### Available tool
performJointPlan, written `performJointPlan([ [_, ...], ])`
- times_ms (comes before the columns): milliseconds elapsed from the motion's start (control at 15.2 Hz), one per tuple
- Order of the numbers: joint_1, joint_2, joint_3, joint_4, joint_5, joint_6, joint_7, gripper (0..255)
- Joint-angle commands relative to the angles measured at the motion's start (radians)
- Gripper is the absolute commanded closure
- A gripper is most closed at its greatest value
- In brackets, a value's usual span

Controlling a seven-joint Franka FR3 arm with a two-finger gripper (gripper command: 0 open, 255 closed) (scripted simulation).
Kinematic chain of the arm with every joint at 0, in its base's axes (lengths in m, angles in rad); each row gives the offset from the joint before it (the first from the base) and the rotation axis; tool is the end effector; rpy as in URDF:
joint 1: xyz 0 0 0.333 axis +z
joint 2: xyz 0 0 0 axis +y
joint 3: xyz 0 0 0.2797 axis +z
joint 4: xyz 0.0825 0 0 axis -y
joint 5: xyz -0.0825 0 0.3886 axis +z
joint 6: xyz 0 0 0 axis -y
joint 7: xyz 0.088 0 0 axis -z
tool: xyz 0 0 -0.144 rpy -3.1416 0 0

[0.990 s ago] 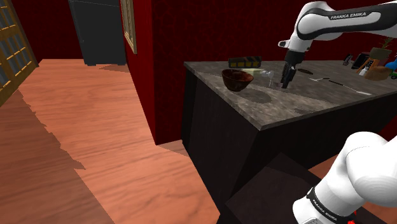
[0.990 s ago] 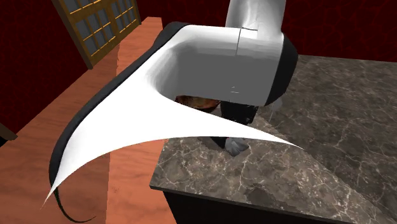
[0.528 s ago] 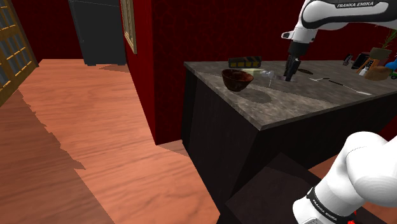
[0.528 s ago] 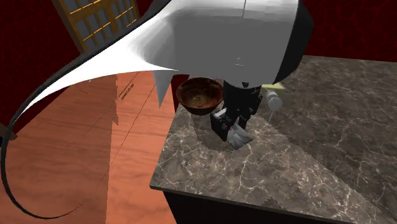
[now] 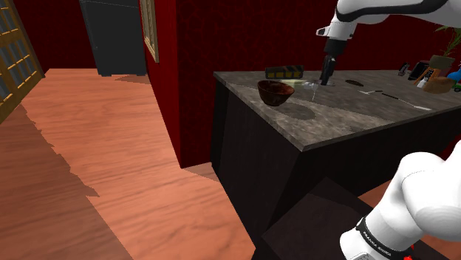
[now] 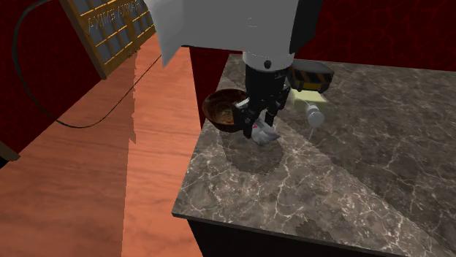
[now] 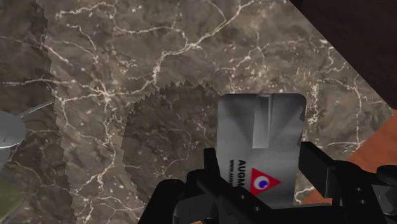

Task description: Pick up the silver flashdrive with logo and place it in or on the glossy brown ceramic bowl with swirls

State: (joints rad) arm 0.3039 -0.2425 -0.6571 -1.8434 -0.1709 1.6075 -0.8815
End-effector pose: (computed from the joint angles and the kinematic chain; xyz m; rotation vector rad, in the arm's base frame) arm 0.4570 -0.2167 0.5236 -3.0159 -0.8600 0.0744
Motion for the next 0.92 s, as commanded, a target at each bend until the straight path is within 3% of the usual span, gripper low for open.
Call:
performJointPlan([
  [0, 0.018, 0.09, -0.017, 0.074, 0.052, 0.001, -0.013, 255],
  [396, 0.014, 0.361, -0.039, 0.334, 0.222, -0.047, -0.052, 255],
  [594, -0.026, 0.508, -0.033, 0.505, 0.313, -0.101, -0.067, 255],
  [858, -0.115, 0.702, -0.005, 0.776, 0.424, -0.203, -0.063, 255],
])
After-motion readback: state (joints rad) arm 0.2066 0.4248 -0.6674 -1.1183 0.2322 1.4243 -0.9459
